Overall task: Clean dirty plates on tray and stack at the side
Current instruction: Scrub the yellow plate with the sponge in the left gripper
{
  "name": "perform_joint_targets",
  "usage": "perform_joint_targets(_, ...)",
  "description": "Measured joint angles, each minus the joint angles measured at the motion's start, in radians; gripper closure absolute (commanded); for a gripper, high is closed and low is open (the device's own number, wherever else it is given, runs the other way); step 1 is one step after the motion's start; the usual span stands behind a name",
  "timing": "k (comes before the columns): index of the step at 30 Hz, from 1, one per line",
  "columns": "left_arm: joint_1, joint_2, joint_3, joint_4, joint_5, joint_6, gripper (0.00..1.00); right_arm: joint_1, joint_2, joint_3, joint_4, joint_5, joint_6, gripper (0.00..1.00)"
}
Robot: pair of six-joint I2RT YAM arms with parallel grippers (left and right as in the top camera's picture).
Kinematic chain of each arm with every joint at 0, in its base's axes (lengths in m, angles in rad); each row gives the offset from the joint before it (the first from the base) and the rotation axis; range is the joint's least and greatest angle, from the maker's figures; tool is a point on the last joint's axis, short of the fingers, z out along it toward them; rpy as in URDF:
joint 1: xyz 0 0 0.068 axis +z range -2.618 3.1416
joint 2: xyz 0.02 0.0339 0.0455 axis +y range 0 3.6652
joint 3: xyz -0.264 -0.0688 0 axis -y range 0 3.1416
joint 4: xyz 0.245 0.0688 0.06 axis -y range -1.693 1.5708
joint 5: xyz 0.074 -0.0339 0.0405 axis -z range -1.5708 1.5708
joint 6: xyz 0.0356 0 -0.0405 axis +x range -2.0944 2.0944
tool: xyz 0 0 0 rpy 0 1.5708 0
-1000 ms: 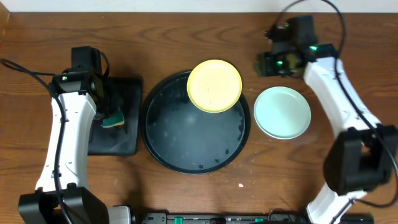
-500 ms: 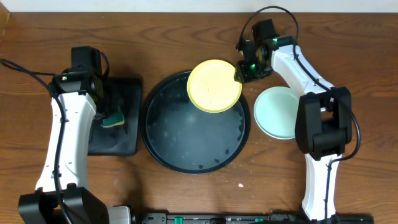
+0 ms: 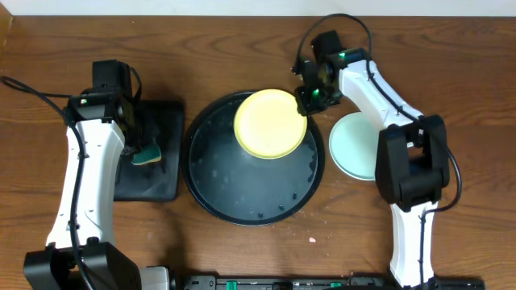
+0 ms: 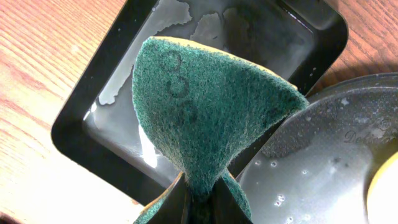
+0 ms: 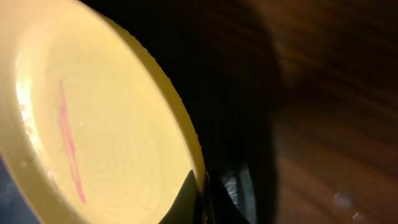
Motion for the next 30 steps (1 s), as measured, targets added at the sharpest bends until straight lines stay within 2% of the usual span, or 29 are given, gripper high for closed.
perform_joint_targets(7,0.0,0.0,0.0,0.0,0.0,0.0,0.93,0.113,-0.115,0.0,-0.069,-0.007,0.166,0.99)
perform_joint_targets(13,-0.013,0.0,0.0,0.0,0.0,0.0,0.93,0.18,-0.112,-0.188,0.063,-0.014,0.276,0.99)
perform_joint_targets(18,-0.097,0.0,0.0,0.019,0.0,0.0,0.92,0.18,-0.109,-0.341,0.177,-0.02,0.362,0.99)
perform_joint_targets(24,-0.241,0.017,0.0,0.127,0.053,0.006,0.92,0.18,-0.109,-0.35,0.19,-0.028,0.396,0.99)
perform_joint_targets(30,-0.382,0.16,0.0,0.179,0.107,0.035,0.93,0.18,-0.109,-0.35,0.192,-0.028,0.402,0.99)
